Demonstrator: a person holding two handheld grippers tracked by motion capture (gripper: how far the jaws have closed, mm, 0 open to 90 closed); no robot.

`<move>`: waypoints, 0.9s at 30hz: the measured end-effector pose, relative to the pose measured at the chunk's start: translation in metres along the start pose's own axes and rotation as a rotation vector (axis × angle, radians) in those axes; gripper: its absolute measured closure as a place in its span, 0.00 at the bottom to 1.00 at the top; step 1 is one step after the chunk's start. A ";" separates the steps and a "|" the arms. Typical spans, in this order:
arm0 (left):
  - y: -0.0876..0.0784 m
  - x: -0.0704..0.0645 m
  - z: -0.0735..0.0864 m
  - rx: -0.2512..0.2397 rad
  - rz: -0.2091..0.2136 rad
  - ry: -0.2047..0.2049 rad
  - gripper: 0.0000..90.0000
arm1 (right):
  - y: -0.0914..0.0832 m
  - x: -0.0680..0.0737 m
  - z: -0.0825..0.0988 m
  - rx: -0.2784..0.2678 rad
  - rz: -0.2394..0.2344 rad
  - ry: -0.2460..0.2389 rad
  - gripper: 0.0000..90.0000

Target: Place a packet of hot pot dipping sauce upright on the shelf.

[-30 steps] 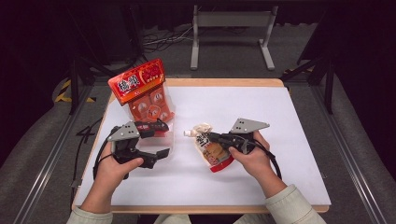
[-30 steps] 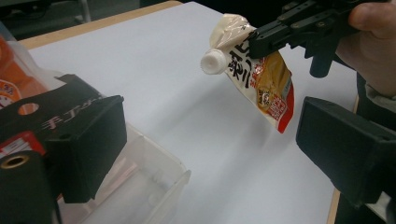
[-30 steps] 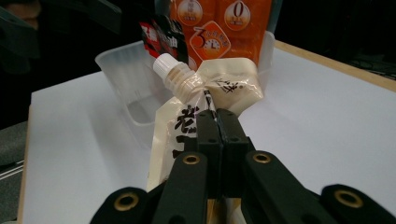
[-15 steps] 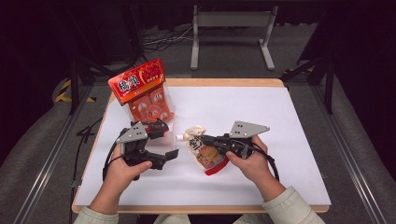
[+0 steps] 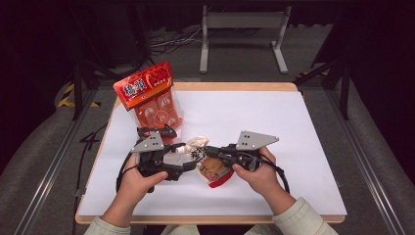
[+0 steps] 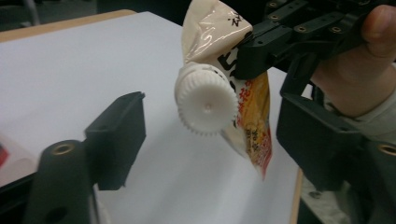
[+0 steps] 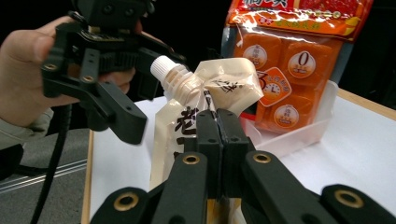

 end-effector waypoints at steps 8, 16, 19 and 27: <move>0.010 -0.001 0.011 0.036 -0.003 -0.004 0.41 | 0.004 0.008 0.001 -0.014 -0.015 -0.012 1.00; 0.016 -0.006 0.015 0.037 0.025 0.020 0.60 | 0.006 0.010 0.001 -0.026 -0.018 -0.021 1.00; 0.014 -0.006 0.013 0.032 0.024 0.044 0.74 | 0.006 0.010 0.002 -0.024 -0.017 -0.030 0.99; 0.007 -0.004 0.010 0.054 0.009 0.071 0.91 | 0.007 0.011 0.003 -0.022 -0.031 -0.028 0.95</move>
Point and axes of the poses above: each handheld gripper's, and its own axes: y roughly forward along the jaws, z roughly out of its underside, x roughly to its left, the point moved 8 cm from there along y, roughly forward along the jaws, and after that the axes turned 15 degrees about -x, right-handed, at the moved point
